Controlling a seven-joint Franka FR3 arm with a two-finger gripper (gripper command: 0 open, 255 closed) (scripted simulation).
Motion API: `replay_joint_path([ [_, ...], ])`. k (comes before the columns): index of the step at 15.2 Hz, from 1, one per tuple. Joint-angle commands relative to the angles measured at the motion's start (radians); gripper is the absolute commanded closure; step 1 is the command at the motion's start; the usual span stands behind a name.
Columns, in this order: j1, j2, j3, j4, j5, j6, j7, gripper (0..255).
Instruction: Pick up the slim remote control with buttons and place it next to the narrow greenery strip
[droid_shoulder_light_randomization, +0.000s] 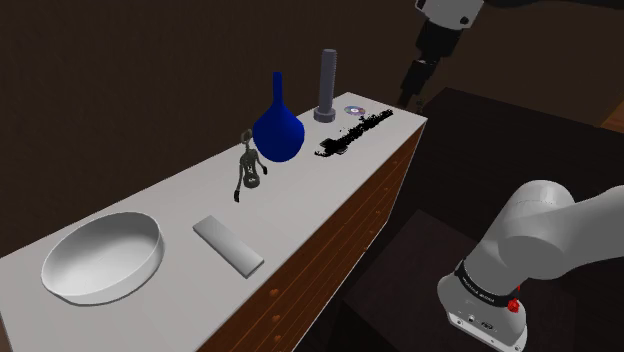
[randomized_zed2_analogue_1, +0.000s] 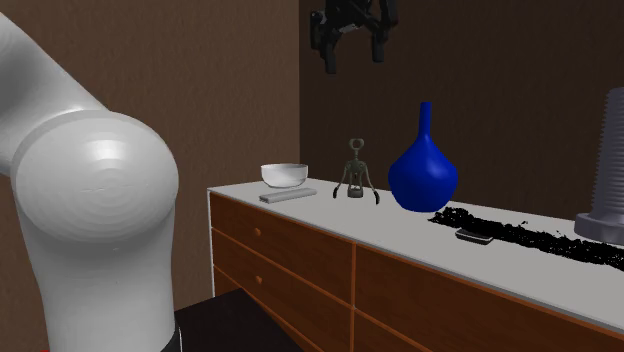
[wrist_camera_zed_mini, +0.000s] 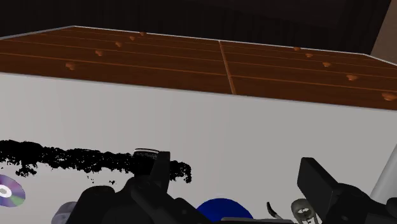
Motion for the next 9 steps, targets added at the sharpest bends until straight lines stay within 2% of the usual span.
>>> replay_joint_path([
  [1,0.0,0.0,0.0,0.0,0.0,0.0,0.0,0],
  [9,0.044,0.119,0.143,-0.042,0.072,0.126,0.166,0],
])
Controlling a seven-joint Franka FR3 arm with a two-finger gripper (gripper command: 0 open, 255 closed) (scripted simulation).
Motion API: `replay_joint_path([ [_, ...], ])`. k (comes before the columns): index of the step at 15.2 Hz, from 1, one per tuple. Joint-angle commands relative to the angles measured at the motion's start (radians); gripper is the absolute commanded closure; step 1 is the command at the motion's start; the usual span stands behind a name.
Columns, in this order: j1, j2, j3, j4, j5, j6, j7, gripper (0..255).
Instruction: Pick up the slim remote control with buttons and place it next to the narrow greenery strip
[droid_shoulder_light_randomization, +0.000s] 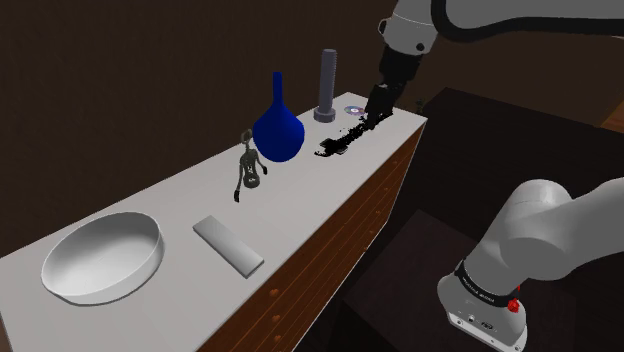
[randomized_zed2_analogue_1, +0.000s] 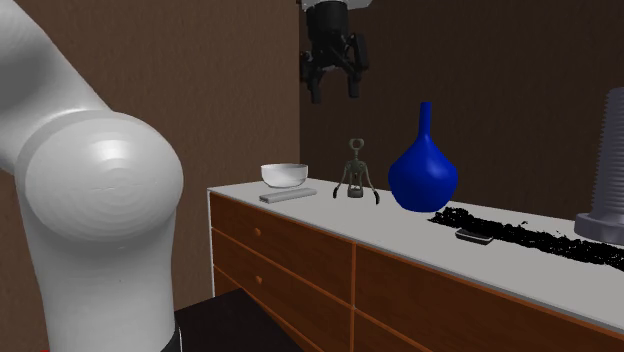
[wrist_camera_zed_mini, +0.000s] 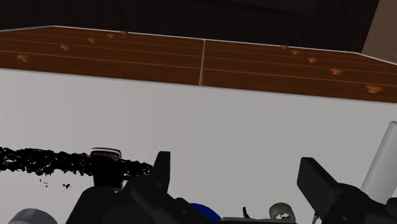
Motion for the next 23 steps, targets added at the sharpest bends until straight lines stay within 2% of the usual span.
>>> replay_joint_path([
  [1,0.01,0.042,0.035,-0.002,0.016,0.037,0.042,0],
  [7,0.037,0.184,0.139,0.023,0.046,0.132,0.165,0],
  [13,0.056,0.359,0.238,0.09,0.043,0.216,0.294,0],
  [18,0.072,0.528,0.311,0.179,0.005,0.27,0.41,0],
  [23,0.102,0.714,0.364,0.299,-0.065,0.302,0.534,0],
])
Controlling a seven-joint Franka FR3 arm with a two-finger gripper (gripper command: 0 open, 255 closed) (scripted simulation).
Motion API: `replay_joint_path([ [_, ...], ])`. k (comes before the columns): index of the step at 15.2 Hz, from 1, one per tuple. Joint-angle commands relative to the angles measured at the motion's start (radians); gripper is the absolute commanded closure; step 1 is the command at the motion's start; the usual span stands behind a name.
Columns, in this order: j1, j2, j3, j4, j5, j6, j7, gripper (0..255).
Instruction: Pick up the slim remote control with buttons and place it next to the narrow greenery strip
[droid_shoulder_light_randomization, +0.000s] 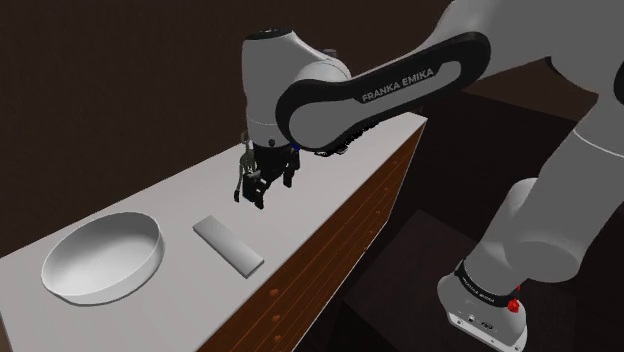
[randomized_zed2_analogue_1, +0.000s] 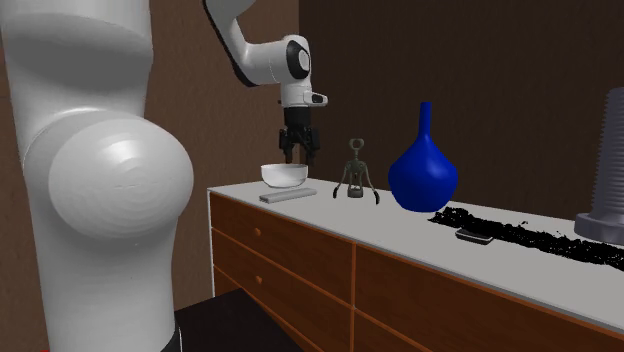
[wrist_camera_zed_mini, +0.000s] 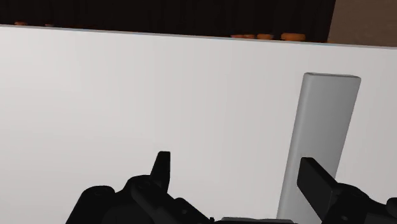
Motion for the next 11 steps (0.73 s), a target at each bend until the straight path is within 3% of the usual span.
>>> replay_joint_path([
  [1,0.015,0.08,0.015,0.06,-0.034,0.004,0.049,0],
  [11,0.152,0.45,0.019,0.386,-0.18,-0.023,0.233,0],
])
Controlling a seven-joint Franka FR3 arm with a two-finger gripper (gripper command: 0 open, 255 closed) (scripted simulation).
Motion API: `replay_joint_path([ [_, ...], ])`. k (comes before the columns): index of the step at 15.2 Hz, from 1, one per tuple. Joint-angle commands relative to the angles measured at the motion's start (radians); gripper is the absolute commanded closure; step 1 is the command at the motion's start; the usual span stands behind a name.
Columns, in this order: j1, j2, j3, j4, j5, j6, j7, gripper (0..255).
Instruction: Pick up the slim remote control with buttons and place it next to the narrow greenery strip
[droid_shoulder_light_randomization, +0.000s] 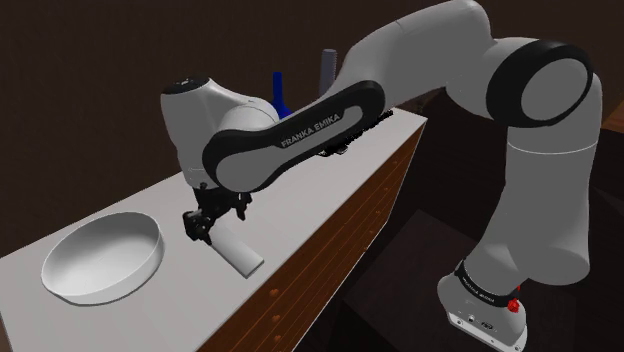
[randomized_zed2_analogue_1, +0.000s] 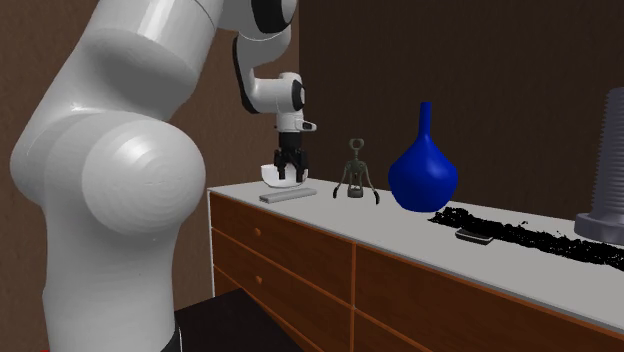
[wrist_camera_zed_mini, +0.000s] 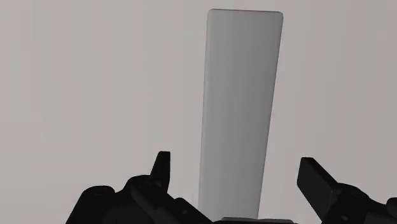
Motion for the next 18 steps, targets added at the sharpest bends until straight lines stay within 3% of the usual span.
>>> replay_joint_path([
  [1,0.011,0.027,-0.003,0.008,-0.011,0.015,0.014,0],
  [7,0.017,0.063,-0.014,-0.03,-0.031,0.086,0.026,0],
  [15,0.017,0.063,-0.014,-0.03,-0.031,0.086,0.026,0],
  [16,0.017,0.063,-0.014,-0.03,-0.031,0.086,0.026,255],
  [18,0.017,0.063,-0.014,-0.03,-0.031,0.086,0.026,255],
])
